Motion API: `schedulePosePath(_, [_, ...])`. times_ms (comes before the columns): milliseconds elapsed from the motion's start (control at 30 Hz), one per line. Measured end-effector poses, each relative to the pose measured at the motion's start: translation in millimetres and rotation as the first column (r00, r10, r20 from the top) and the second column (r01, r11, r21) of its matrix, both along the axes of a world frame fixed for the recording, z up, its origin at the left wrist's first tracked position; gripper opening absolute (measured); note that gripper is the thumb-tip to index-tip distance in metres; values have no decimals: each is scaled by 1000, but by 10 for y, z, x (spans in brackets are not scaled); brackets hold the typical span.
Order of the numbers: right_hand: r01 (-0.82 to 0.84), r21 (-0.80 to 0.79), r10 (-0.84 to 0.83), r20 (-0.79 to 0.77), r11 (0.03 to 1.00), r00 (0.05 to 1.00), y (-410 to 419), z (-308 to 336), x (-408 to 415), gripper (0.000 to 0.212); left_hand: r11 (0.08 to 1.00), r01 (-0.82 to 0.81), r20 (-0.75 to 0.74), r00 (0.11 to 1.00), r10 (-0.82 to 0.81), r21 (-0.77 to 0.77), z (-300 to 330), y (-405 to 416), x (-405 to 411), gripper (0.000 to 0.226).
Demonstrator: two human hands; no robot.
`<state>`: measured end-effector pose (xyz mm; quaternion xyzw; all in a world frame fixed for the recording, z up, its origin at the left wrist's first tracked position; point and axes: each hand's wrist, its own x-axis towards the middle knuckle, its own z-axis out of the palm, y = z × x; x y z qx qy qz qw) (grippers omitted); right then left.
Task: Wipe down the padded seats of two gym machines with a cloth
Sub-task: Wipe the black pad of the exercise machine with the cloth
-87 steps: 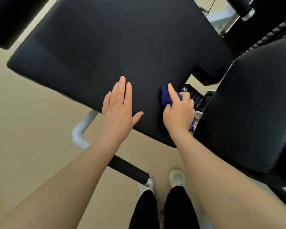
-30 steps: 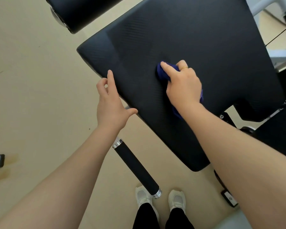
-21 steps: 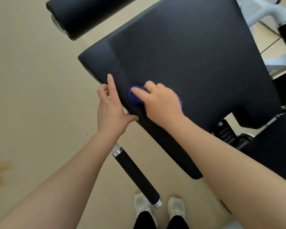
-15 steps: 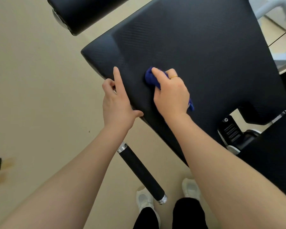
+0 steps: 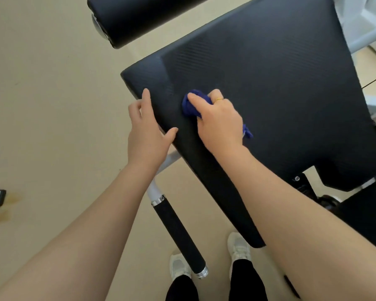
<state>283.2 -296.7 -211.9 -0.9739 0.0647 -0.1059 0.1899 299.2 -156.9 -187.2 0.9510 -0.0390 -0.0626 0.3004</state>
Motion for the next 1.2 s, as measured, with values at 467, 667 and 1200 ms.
schedulePosePath(467, [20, -46, -21, -31, 999, 999, -109, 80, 223, 37, 966, 26, -115, 993, 3, 258, 72, -147, 76, 92])
schedulePosePath(667, [-490, -167, 482, -86, 856, 872, 2, 89, 161, 41, 983, -47, -64, 996, 60, 180, 59, -188, 112, 116])
schedulePosePath(1200, [-146, -118, 144, -30, 982, 989, -697, 100, 487, 42, 962, -99, -149, 979, 140, 253, 115, -503, 129, 111])
